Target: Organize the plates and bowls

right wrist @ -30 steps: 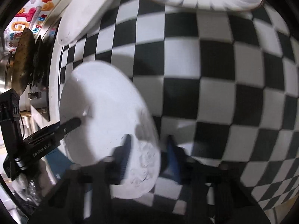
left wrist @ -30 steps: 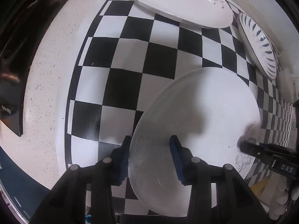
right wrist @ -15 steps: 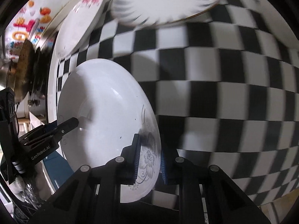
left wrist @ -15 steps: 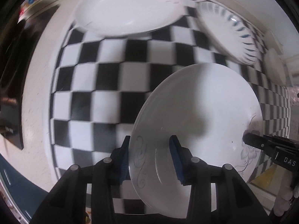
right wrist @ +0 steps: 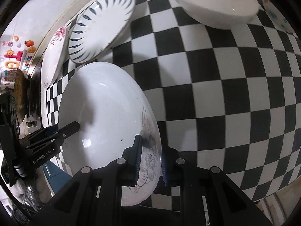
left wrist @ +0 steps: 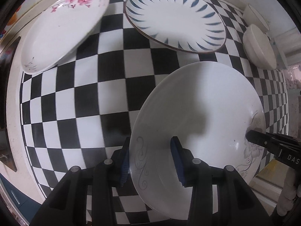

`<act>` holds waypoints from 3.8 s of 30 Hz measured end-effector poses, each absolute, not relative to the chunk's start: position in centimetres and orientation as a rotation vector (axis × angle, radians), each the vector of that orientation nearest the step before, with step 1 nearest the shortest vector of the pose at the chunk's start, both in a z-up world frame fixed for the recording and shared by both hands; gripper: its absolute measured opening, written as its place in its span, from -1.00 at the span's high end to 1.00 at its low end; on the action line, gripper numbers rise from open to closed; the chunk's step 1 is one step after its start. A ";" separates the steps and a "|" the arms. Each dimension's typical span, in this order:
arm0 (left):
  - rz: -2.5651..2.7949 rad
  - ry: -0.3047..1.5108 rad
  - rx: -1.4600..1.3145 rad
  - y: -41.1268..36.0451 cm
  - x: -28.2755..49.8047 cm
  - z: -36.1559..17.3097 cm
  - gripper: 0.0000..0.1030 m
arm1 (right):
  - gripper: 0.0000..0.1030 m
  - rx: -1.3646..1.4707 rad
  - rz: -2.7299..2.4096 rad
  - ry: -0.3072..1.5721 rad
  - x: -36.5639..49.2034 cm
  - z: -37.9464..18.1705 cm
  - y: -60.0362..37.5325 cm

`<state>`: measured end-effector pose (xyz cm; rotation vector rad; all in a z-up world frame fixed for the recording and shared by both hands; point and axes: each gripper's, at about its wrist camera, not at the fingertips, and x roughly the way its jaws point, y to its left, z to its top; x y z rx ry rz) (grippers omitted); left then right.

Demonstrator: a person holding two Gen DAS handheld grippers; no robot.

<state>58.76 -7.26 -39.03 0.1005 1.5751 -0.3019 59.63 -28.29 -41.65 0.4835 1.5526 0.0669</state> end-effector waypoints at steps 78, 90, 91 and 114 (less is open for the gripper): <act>-0.173 1.509 -0.289 14.1 79.6 -42.2 0.20 | 0.18 0.316 0.239 1.674 91.5 -44.0 -7.5; -0.189 1.483 -0.362 16.0 79.5 -41.8 0.21 | 0.58 0.273 0.225 1.671 89.5 -43.4 -9.0; -0.189 1.481 -0.364 16.1 79.3 -41.6 0.21 | 0.59 0.287 0.227 1.669 89.2 -43.2 -9.2; -0.279 1.370 -0.264 10.5 68.0 -29.9 0.21 | 0.65 0.431 0.252 1.494 75.1 -33.4 -17.4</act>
